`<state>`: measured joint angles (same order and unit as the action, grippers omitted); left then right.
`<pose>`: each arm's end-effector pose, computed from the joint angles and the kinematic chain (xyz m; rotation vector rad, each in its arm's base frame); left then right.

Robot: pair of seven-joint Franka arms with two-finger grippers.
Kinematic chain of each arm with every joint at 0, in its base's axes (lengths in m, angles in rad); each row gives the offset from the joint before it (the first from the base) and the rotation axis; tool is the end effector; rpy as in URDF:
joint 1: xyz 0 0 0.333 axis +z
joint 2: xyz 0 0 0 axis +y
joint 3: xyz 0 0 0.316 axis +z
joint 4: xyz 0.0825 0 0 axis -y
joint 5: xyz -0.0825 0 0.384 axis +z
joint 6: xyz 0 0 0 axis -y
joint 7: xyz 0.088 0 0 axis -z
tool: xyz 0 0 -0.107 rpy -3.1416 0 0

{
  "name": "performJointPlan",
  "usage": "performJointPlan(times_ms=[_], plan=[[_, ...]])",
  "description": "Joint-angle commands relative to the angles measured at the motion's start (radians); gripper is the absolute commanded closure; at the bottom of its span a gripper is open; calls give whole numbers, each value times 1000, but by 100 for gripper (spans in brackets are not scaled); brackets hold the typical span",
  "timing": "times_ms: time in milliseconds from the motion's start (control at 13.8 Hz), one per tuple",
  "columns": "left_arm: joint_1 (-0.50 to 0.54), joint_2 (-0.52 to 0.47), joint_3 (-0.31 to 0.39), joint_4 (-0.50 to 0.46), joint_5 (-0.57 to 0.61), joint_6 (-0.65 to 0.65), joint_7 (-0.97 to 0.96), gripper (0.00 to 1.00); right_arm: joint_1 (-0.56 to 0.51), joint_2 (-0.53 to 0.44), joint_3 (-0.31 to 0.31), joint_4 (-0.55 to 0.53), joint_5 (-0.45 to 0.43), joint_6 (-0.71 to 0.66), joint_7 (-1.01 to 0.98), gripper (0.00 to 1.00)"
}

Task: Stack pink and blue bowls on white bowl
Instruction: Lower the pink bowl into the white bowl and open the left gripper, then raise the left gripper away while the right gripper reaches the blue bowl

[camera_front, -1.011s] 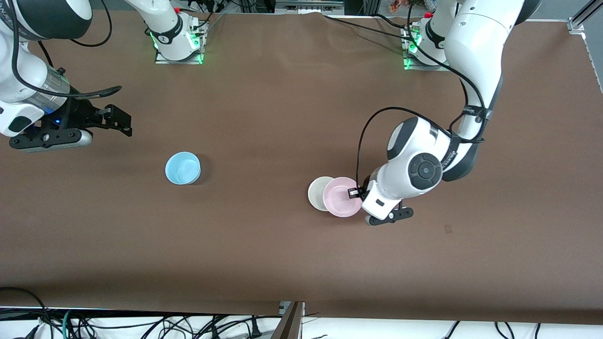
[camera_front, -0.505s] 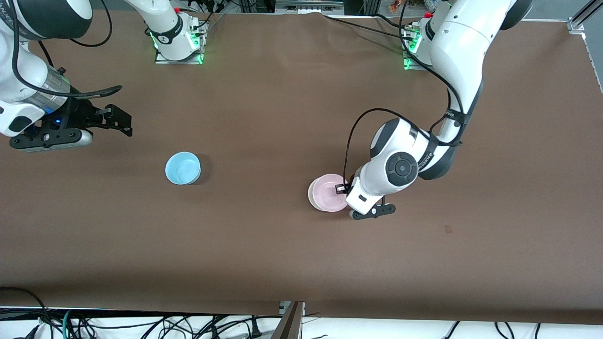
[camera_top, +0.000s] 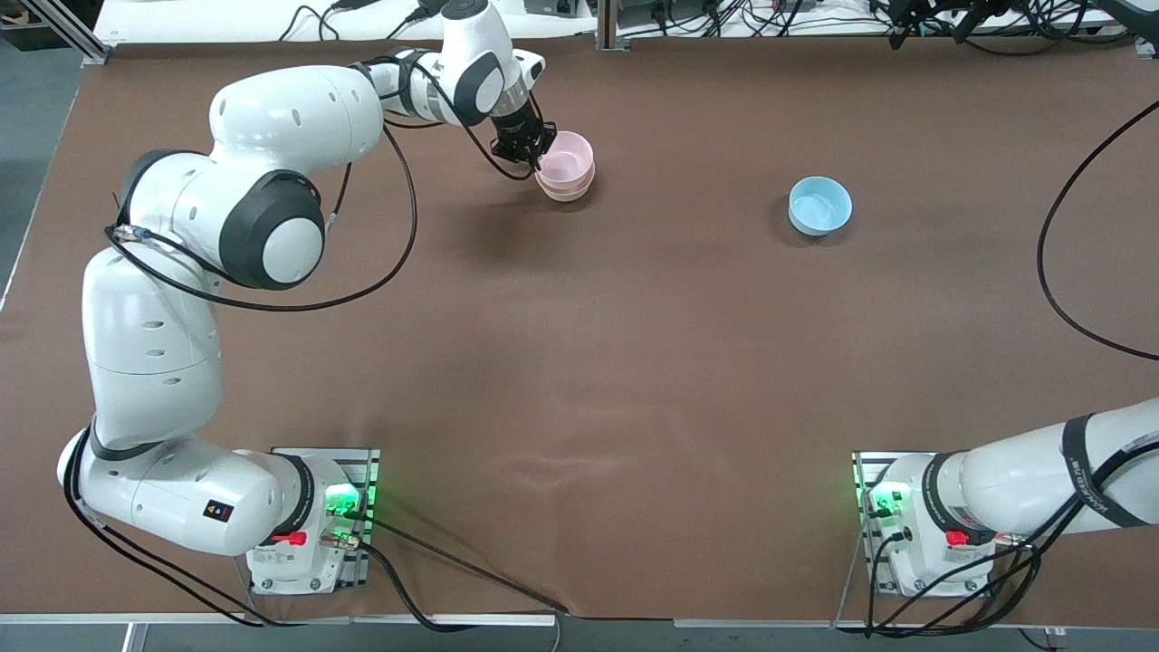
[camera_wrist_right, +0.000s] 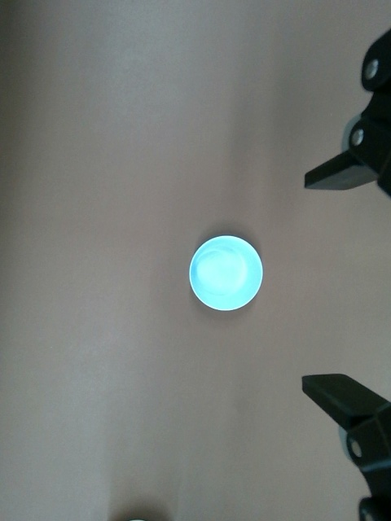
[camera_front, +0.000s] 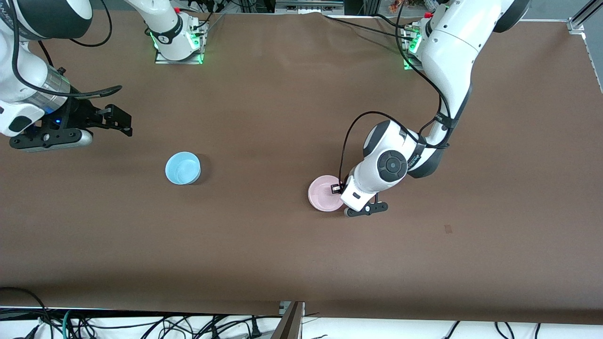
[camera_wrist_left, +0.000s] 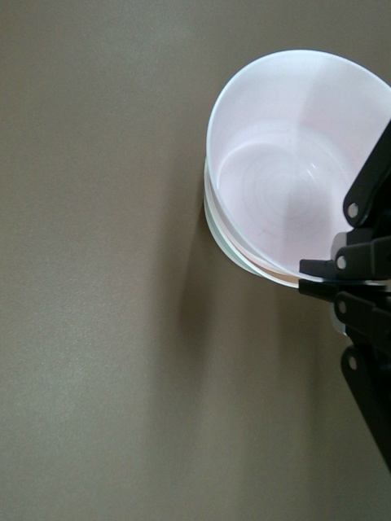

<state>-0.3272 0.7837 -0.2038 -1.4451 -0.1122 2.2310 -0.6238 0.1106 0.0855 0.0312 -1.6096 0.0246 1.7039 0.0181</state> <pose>0.6375 -0.3462 0.2315 2.9167 0.3231 -0.1687 0.5832 0.0849 0.5689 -3.1083 -0.1874 -0.0104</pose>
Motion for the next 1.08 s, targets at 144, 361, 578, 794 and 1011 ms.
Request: performJointPlan(times_ms=[144, 361, 578, 794, 1011], plan=[[-21, -14, 12, -15, -15, 12, -8, 95, 4, 5, 1, 28, 9, -13, -9, 0], [-16, -26, 14, -15, -4, 6, -5, 0, 4, 8, -1, 28, 9, -13, -9, 0], [-4, -81, 14, -14, -4, -39, -5, 0, 3, 8, -1, 28, 9, -10, -9, 0], [37, -177, 24, -11, -3, -172, 4, 0, -5, 22, -4, 28, 9, -4, -3, 0], [102, -274, 24, -5, 67, -299, 12, 0, 6, 34, -4, 27, -3, -10, 16, 0]])
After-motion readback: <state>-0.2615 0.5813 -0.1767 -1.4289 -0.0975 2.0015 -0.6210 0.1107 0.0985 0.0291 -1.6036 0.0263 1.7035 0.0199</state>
